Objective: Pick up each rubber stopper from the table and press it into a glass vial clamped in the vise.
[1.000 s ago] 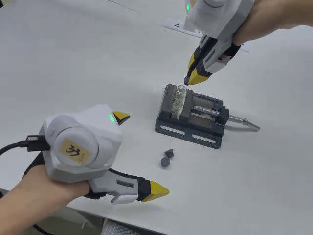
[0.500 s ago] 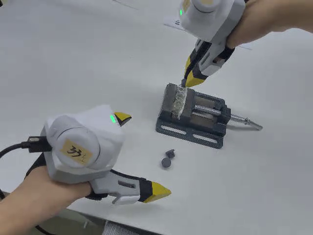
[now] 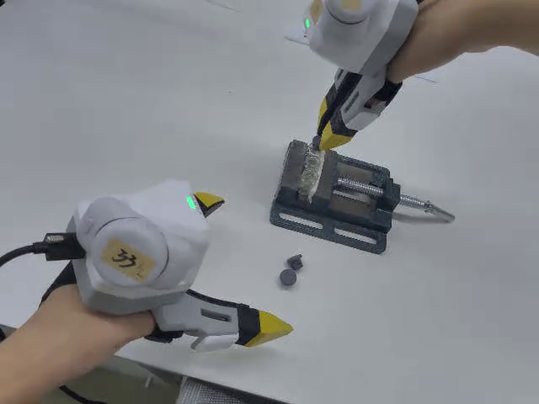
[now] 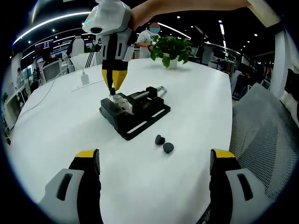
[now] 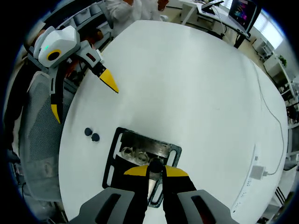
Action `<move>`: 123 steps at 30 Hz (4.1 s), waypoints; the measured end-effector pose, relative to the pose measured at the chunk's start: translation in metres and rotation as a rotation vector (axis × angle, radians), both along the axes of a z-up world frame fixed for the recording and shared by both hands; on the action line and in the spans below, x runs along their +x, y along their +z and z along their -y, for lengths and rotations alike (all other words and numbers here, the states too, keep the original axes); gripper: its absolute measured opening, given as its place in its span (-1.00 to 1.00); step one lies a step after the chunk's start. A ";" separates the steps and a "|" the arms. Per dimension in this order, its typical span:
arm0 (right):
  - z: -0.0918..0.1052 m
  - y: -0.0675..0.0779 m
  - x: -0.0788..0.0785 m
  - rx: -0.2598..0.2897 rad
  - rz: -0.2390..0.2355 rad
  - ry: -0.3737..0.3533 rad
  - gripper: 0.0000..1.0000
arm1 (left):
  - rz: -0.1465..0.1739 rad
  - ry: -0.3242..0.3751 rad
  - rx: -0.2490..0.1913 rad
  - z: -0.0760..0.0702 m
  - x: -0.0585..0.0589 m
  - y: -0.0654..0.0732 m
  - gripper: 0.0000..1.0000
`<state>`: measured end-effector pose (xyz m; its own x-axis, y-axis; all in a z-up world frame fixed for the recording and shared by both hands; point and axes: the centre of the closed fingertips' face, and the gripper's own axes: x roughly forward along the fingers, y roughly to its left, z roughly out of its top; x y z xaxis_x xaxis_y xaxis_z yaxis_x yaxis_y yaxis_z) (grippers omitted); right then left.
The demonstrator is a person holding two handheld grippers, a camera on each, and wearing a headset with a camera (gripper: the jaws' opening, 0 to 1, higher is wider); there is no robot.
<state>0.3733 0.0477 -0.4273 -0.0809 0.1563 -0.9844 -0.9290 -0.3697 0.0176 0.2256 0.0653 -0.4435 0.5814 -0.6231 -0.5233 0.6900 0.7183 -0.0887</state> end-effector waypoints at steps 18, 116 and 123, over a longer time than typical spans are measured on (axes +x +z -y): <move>0.000 0.001 -0.001 -0.082 0.002 -0.092 -0.90 | -0.002 0.001 -0.006 0.003 0.002 -0.002 0.96; -0.002 0.006 -0.006 0.021 -0.069 -0.158 -1.00 | -0.017 0.021 -0.014 0.002 0.004 -0.001 0.92; -0.004 0.004 -0.003 -0.004 -0.027 -0.129 -1.00 | -0.017 0.018 -0.021 0.003 0.005 -0.001 0.92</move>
